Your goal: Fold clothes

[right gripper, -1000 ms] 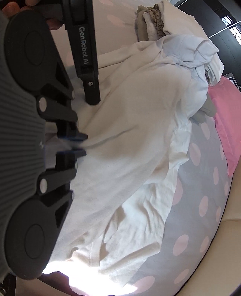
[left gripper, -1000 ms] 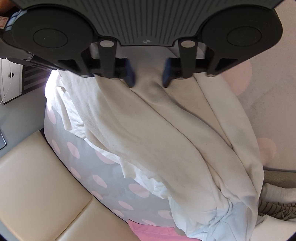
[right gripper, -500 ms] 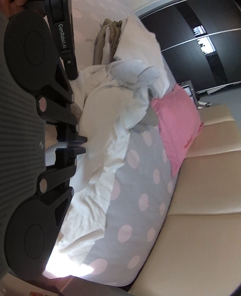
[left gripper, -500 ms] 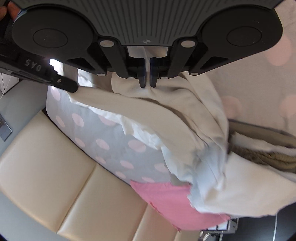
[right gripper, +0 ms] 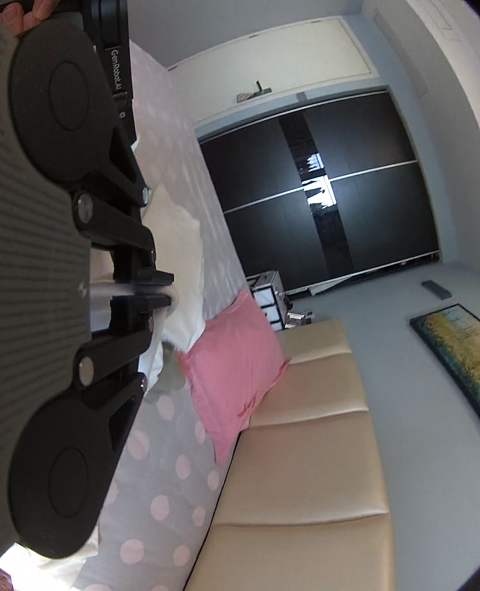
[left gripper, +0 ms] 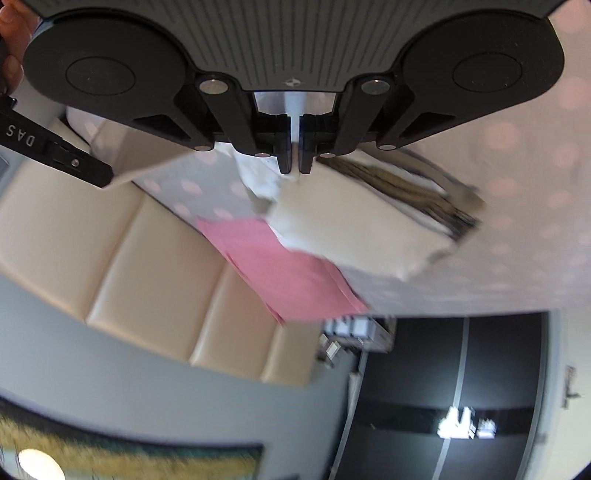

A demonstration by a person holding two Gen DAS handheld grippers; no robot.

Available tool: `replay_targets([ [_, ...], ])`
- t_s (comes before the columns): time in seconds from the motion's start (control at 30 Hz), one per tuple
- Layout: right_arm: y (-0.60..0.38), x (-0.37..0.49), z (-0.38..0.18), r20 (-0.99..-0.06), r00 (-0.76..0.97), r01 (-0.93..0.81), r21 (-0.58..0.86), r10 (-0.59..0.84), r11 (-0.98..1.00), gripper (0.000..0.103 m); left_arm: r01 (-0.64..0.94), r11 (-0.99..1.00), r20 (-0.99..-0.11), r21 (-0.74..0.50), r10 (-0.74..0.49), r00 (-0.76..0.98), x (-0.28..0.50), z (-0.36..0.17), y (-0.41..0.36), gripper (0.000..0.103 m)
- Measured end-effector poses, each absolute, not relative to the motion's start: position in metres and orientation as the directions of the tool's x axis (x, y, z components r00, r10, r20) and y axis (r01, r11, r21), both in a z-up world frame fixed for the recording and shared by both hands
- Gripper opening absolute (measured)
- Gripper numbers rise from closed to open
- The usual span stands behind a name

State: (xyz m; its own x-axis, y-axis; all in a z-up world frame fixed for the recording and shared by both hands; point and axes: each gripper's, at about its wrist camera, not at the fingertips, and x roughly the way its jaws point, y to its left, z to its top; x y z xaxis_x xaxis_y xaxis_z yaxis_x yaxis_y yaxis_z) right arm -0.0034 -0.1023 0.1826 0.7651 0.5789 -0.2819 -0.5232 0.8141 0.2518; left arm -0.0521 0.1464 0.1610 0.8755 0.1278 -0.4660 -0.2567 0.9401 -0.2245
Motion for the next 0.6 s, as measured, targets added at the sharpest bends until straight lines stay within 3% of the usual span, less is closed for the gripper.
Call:
replay_targets([
  [0.2, -0.062, -0.044, 0.232, -0.203, 0.706, -0.640, 0.229, 0.679, 0.734, 0.006, -0.434, 0.886, -0.357, -0.163, 0.357, 0.863, -0.146, 0.231, 0.208, 0.002],
  [0.5, -0.012, -0.074, 0.231, -0.261, 0.661, -0.678, 0.192, 0.703, 0.709, 0.006, -0.704, 0.709, -0.393, -0.033, 0.639, 0.662, -0.267, 0.246, 0.271, 0.002],
  [0.6, 0.002, -0.073, 0.211, -0.325, 0.661, -0.670, 0.149, 0.676, 0.727, 0.006, -0.745, 0.667, -0.474, 0.003, 0.657, 0.586, -0.293, 0.215, 0.286, 0.002],
])
